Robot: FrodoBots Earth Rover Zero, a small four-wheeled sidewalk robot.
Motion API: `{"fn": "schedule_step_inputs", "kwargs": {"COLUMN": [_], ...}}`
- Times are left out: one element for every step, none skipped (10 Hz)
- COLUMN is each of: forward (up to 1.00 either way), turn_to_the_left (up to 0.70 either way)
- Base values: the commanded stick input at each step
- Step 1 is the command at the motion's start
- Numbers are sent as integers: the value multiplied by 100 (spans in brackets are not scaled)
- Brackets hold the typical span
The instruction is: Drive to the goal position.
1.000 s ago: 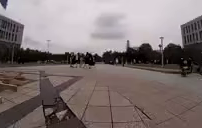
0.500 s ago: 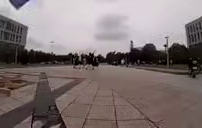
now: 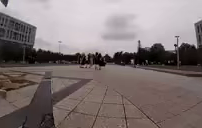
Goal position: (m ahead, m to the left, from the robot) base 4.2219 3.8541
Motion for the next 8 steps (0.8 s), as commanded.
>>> {"fn": "schedule_step_inputs", "kwargs": {"forward": [70, 70, 70, 70, 70, 70, 70, 70], "turn_to_the_left": [14, 14, 14, 14, 14, 14, 14, 15]}}
